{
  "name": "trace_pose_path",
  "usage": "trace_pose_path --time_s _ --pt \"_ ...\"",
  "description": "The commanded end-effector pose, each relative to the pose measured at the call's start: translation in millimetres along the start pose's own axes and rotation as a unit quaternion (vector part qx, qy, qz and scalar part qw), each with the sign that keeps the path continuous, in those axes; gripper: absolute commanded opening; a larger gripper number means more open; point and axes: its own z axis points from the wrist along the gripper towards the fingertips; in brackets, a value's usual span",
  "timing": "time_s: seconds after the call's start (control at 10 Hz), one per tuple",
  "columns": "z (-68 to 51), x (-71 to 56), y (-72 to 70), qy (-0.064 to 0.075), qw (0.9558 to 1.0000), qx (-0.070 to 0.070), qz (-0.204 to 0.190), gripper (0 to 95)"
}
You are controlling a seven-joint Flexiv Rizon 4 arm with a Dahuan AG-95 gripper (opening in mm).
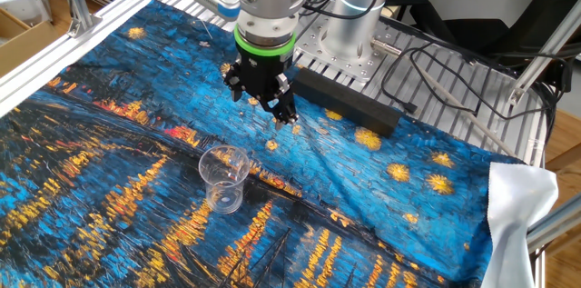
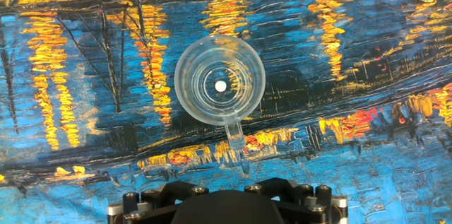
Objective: Pick up the cup
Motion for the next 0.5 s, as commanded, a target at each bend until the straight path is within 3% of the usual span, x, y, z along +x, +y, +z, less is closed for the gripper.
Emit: trace_pose_path --time_s 0.1,0.5 --pt "0.0 -0.2 -0.1 -0.001 1.0 0.001 0.002 95.0" --pt "0.0 -0.2 -0.1 -0.001 1.0 0.003 -0.003 95.0"
